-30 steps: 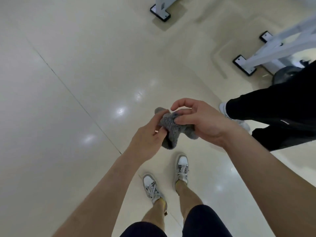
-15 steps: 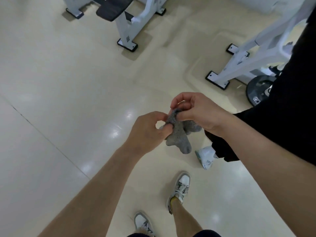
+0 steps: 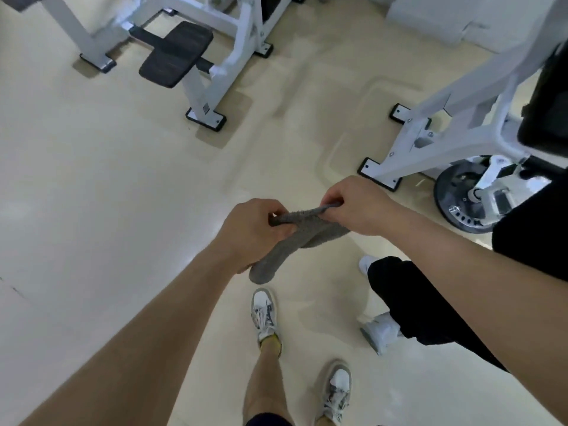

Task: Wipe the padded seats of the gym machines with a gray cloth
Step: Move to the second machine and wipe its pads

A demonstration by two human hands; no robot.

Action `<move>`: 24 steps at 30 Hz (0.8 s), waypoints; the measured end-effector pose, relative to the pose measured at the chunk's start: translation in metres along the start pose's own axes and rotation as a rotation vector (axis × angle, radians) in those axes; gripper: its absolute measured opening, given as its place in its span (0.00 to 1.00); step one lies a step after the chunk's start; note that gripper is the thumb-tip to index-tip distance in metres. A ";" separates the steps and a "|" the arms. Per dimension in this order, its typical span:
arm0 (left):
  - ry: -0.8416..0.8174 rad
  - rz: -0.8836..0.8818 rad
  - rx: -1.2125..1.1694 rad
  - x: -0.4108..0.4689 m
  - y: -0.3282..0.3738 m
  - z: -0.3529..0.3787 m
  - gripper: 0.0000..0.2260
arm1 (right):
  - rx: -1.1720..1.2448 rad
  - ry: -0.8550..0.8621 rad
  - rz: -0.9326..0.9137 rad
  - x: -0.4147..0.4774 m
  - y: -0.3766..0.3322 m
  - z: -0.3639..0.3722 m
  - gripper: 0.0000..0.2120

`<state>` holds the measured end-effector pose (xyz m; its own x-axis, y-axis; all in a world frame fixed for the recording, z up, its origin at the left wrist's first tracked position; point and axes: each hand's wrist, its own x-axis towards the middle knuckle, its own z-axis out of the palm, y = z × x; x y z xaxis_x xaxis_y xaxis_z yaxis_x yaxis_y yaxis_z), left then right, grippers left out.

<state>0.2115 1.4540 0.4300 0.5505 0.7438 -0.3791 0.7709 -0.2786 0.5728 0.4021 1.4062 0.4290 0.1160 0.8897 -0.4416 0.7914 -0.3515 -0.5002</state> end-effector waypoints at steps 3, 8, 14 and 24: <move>-0.040 0.032 -0.013 0.047 -0.004 -0.029 0.03 | -0.028 -0.014 0.031 0.040 0.005 -0.025 0.07; -0.095 0.124 0.022 0.123 0.023 -0.059 0.06 | 0.060 0.137 0.162 0.095 0.028 -0.063 0.12; -0.184 0.221 -0.016 0.223 0.077 -0.076 0.07 | 0.286 0.361 0.369 0.136 0.075 -0.126 0.07; -0.408 0.325 -0.195 0.345 0.215 -0.079 0.07 | 1.027 0.436 0.729 0.150 0.161 -0.236 0.10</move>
<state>0.5420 1.6989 0.4799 0.8594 0.3316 -0.3891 0.4885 -0.3080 0.8164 0.6889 1.5517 0.4584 0.6505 0.3579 -0.6699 -0.3194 -0.6714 -0.6688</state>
